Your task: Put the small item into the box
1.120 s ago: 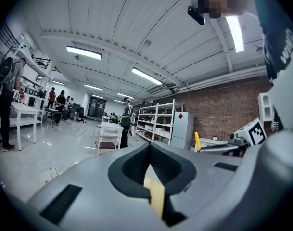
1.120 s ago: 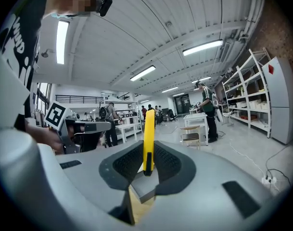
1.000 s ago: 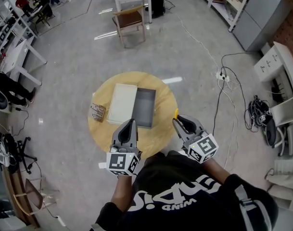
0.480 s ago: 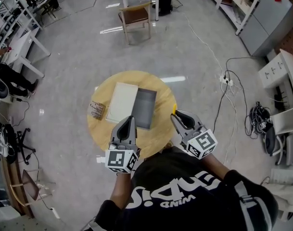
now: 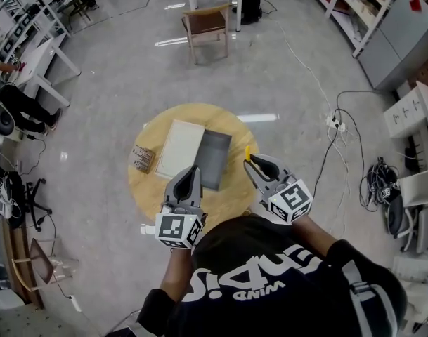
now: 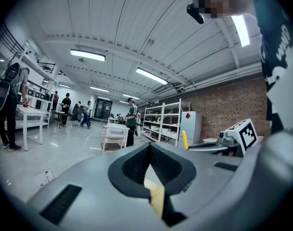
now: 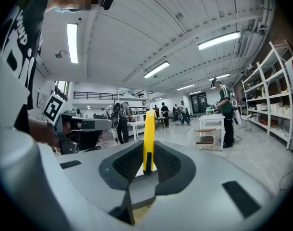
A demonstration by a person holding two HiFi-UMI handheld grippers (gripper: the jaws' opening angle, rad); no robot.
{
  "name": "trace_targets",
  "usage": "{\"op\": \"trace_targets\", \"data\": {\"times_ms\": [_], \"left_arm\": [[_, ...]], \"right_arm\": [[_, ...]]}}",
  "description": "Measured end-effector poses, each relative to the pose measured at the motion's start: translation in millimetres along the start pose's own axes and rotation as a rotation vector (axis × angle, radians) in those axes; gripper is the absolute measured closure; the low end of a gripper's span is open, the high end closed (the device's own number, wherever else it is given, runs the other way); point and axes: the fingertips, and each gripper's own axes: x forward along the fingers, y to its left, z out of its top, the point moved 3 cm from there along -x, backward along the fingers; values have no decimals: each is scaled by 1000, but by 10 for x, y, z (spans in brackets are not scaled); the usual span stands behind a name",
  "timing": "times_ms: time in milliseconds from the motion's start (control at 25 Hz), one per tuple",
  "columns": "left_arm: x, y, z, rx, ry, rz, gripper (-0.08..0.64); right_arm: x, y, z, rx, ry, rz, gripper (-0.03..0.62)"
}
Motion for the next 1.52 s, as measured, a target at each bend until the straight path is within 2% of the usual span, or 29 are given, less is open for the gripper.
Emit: {"op": "trace_targets", "data": {"times_ms": [360,720,1160,1520], "left_arm": [[52,75,-11,-6,6,11,551],[134,73,-85,-15,15,12,551],[182,170,-107,-35,27,40,551],[176,353,-147,-53,36,77,551]], "right_arm": [[421,-30,-192,-84,73,71,534],[812,-124,-691,-202,223,166,534],[1283,-76,-1300,-433,431,329,534],[1616,-19,-1682,-617,551,455,534]]}}
